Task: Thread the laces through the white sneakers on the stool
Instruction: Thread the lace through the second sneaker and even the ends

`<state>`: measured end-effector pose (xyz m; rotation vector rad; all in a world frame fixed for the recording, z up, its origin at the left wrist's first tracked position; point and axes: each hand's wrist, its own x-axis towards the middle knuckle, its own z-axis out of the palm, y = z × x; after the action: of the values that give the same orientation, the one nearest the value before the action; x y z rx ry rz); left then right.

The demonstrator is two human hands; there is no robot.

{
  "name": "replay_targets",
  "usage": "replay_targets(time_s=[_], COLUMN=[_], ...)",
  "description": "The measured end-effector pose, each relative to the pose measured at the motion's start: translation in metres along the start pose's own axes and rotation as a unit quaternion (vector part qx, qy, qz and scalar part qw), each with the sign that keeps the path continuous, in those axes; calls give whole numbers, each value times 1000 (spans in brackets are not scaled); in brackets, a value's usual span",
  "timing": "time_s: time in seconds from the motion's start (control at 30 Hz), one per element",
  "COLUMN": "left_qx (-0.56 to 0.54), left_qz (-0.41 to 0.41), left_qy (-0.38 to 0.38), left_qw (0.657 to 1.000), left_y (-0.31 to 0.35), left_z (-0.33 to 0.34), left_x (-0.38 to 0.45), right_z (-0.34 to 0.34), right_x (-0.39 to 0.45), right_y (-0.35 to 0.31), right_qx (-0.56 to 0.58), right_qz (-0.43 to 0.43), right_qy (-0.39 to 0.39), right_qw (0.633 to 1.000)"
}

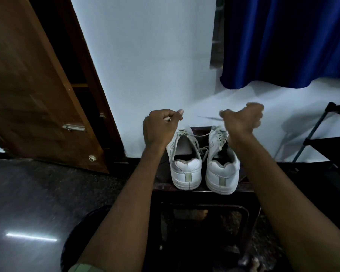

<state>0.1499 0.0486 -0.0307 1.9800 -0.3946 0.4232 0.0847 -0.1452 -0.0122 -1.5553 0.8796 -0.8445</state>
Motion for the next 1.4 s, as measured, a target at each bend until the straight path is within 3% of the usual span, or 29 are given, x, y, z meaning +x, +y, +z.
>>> replay_targets(time_s=[0.03, 0.1, 0.17, 0.2, 0.33, 0.63, 0.8, 0.97, 1.2, 1.4], left_qx=[30, 40, 51, 64, 39, 11, 40, -19, -137, -160], left_qz=[30, 74, 118, 132, 121, 21, -143, -244, -346, -367], left_qy=[-3, -39, -82, -99, -110, -127, -281, -201, -203, -202], left_qw=[999, 996, 988, 984, 986, 992, 948, 949, 906, 894], left_y=[2, 5, 2, 0, -10, -6, -11, -12, -9, -11], left_z=[0, 4, 9, 10, 6, -7, -20, -25, -33, -33], left_x=[-1, -2, -1, -2, 2, 0, 0, 1, -1, -2], right_z=[3, 10, 17, 22, 28, 27, 28, 35, 43, 43], right_x=[-8, -21, -32, -35, -36, -39, -36, -41, -54, -56], right_y=[0, -5, -7, -5, 4, 14, 16, 20, 18, 18], right_qx=[-57, -68, -56, -59, -139, -176, -182, -211, -260, -256], right_qz=[-85, -206, -210, -218, -288, -275, -254, -254, -279, -301], right_qy=[-19, -186, -365, -396, -322, -258, -260, -272, -268, -259], right_qw=[995, 958, 905, 890, 891, 909, 914, 904, 885, 881])
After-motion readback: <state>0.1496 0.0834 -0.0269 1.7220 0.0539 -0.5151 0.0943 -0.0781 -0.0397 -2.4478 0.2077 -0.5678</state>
